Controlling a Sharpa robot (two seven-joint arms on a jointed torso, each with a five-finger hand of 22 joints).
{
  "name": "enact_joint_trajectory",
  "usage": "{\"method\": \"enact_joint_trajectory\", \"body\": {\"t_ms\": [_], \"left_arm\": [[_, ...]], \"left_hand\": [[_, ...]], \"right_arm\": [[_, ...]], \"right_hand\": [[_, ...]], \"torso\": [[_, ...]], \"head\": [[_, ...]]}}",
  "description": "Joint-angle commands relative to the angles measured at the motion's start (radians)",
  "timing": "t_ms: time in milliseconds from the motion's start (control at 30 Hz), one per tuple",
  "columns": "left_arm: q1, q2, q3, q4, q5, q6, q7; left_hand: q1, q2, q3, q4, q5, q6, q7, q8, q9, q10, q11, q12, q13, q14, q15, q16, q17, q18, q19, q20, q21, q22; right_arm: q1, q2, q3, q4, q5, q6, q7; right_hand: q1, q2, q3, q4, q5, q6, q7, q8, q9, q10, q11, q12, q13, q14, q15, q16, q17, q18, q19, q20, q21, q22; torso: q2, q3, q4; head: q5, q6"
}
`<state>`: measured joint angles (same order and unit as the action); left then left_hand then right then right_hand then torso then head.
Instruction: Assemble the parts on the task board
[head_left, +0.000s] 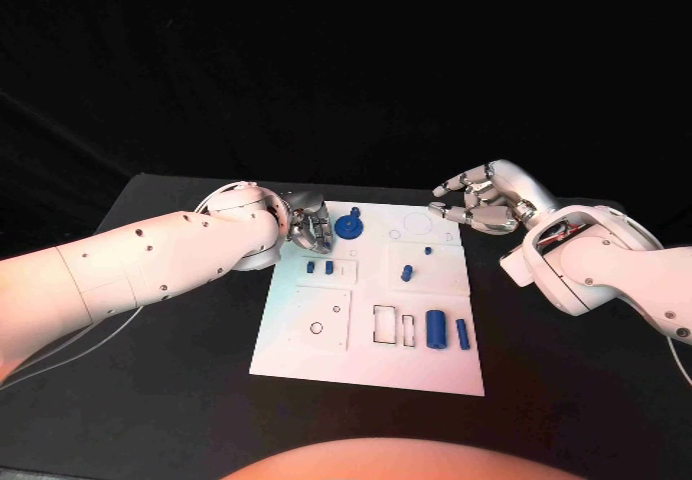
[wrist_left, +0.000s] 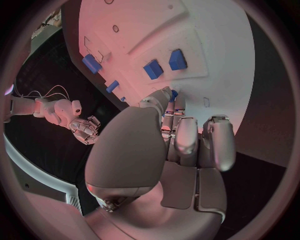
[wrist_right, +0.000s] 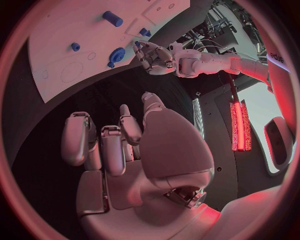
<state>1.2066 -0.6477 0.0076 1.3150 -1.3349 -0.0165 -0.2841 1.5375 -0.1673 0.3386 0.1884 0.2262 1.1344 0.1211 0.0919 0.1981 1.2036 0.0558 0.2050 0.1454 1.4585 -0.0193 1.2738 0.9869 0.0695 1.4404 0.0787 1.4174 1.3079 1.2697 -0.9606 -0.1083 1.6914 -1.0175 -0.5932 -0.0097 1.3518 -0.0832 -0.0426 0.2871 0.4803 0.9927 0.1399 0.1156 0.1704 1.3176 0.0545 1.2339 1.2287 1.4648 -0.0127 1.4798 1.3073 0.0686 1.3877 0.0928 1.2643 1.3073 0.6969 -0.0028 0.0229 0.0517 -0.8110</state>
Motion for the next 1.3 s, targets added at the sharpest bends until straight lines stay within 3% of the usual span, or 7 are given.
{"method": "enact_joint_trajectory", "body": {"t_ms": [33, 667, 967, 1300], "left_arm": [[-0.002, 0.005, -0.001, 0.001, 0.002, 0.031, 0.000], [-0.003, 0.002, -0.001, 0.003, -0.004, 0.042, -0.008], [-0.003, 0.003, -0.001, 0.002, -0.001, 0.037, -0.005], [-0.003, 0.001, -0.001, -0.003, 0.006, 0.049, -0.012]], "left_hand": [[-0.010, 0.002, 0.006, 0.000, 0.004, 0.006, 0.002, -0.004, -0.001, 0.010, 0.000, -0.005, 0.001, -0.003, 0.001, -0.004, -0.001, -0.019, 0.000, 0.001, 0.002, 0.097], [-0.018, -0.002, 0.013, -0.003, 0.004, -0.003, 0.008, -0.016, -0.008, 0.013, 0.003, -0.014, 0.001, -0.004, 0.003, -0.006, -0.007, -0.018, -0.003, 0.001, -0.001, 0.094], [-0.033, -0.018, 0.036, -0.010, 0.004, -0.091, 0.014, -0.033, -0.047, 0.027, 0.005, -0.033, 0.005, -0.005, 0.005, -0.006, -0.016, -0.018, -0.004, 0.003, -0.002, 0.094], [-0.038, -0.021, 0.041, -0.010, 0.004, -0.105, 0.014, -0.032, -0.056, 0.030, 0.003, -0.037, 0.006, -0.005, 0.004, -0.006, -0.019, -0.018, -0.003, 0.003, -0.002, 0.095]], "right_arm": [[-0.001, 0.000, 0.000, 0.002, -0.010, 0.004, 0.004], [-0.001, -0.001, 0.000, 0.002, -0.010, 0.001, 0.005], [-0.001, -0.001, 0.000, 0.001, -0.010, 0.001, 0.005], [-0.001, -0.001, 0.000, 0.000, -0.010, 0.001, 0.003]], "right_hand": [[0.002, 0.010, 0.001, -0.004, 0.004, 0.004, -0.003, 0.005, -0.002, 0.005, -0.002, 0.006, 0.002, 0.063, -0.006, -0.006, 0.081, 0.008, -0.002, -0.002, -0.005, 0.037], [0.002, 0.010, 0.001, -0.004, 0.004, 0.004, -0.003, 0.005, -0.002, 0.005, -0.002, 0.006, 0.002, 0.063, -0.006, -0.006, 0.081, 0.008, -0.002, -0.002, -0.005, 0.037], [0.002, 0.010, 0.001, -0.004, 0.004, 0.004, -0.003, 0.005, -0.002, 0.005, -0.002, 0.006, 0.002, 0.063, -0.006, -0.006, 0.081, 0.008, -0.002, -0.002, -0.005, 0.037], [0.003, 0.010, 0.001, -0.004, 0.004, 0.004, -0.003, 0.005, -0.002, 0.002, -0.002, 0.001, -0.003, 0.061, -0.006, -0.009, 0.075, 0.009, -0.005, -0.002, -0.010, 0.033]], "torso": [[0.000, 0.0004, 0.0003], [0.000, -0.0002, 0.0008], [-0.001, 0.0003, 0.0000], [0.000, 0.0005, 0.0000]], "head": [[0.000, -0.001], [-0.001, 0.000], [0.000, -0.001], [-0.001, 0.000]]}}
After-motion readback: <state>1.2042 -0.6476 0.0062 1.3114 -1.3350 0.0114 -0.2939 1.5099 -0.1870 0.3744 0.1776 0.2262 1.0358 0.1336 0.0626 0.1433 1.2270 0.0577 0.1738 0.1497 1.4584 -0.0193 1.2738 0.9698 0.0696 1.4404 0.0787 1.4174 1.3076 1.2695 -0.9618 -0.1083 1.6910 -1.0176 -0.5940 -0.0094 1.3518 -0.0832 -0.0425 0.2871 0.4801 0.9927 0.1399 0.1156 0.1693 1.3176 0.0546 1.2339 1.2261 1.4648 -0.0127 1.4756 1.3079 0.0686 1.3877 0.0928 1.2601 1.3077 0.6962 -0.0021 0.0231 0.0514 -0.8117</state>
